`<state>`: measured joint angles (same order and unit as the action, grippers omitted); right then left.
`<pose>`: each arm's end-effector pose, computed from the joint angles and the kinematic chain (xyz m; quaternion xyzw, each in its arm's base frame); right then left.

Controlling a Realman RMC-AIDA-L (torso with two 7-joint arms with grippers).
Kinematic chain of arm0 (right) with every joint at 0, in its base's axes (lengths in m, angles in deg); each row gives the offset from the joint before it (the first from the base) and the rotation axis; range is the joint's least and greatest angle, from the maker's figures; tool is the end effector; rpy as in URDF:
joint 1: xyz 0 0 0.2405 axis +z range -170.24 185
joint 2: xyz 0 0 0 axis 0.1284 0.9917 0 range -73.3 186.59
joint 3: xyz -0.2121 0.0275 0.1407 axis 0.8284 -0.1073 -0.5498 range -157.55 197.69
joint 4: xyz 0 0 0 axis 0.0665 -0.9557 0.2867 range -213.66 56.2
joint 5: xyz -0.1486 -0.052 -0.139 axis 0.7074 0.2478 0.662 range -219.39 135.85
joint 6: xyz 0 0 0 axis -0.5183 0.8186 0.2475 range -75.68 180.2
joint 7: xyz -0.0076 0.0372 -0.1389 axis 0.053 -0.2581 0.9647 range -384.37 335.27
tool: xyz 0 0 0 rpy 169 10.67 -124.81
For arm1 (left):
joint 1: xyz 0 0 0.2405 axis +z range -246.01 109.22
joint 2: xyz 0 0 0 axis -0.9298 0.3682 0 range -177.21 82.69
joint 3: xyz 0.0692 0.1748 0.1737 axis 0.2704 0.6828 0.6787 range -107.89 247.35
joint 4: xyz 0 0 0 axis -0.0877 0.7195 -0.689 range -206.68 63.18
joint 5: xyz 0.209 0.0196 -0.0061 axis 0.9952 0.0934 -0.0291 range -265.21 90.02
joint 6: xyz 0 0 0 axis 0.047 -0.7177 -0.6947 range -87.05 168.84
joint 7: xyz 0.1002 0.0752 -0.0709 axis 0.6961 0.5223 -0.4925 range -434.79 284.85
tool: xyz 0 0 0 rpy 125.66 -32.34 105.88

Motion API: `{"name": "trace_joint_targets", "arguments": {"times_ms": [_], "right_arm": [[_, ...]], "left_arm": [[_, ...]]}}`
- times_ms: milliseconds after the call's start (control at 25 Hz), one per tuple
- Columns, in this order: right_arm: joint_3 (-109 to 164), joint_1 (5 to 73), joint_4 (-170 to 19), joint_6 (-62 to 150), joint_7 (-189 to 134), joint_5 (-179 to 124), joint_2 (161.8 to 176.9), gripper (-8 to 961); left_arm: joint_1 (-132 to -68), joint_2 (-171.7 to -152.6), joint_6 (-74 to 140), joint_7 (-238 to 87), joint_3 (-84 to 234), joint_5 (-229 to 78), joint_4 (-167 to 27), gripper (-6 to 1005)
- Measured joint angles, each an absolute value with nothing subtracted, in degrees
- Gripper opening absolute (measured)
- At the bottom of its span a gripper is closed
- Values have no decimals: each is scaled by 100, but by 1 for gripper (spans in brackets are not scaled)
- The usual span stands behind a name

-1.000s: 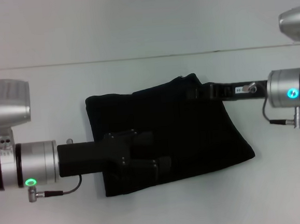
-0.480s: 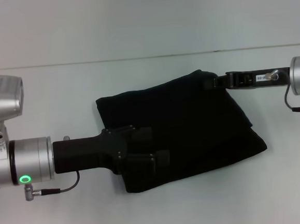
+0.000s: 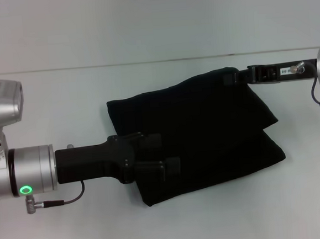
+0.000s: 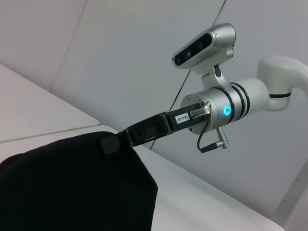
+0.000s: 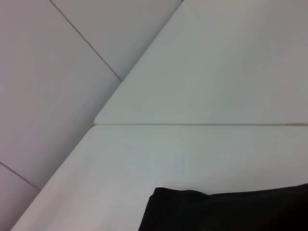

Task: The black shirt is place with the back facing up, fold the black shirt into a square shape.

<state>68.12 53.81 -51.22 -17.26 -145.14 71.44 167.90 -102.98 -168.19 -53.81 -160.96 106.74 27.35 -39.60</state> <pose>0.2183 0.4287 0.0147 -0.8442 0.4739 0.2041 0.1456 -0.2297 0.3242 -0.0239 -0.9158 -0.2667 -0.2985 0.0328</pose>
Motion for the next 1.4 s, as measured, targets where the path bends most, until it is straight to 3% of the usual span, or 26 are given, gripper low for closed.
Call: {"name": "trace_joint_targets", "arguments": {"times_ms": [400, 640, 1080, 1400], "right_arm": [[6812, 5327, -5141, -1502, -14630, 7612, 16746, 78], [6812, 5237, -5332, -1066, -14617, 7993, 16852, 79], [6723, 5064, -5297, -974, -14631, 7983, 16864, 80], [6081, 4733, -4833, -1326, -14643, 7982, 16686, 390]], "left_arm": [[-10303, -16854, -5318, -16168, 10697, 2736, -4008, 866], [-10349, -16883, -5188, -16172, 10704, 2746, -4167, 860], [-10601, -17020, -2817, -16867, 10600, 2242, -4300, 849], [-10854, -17007, -1356, -17647, 10634, 2086, -4454, 842]]}}
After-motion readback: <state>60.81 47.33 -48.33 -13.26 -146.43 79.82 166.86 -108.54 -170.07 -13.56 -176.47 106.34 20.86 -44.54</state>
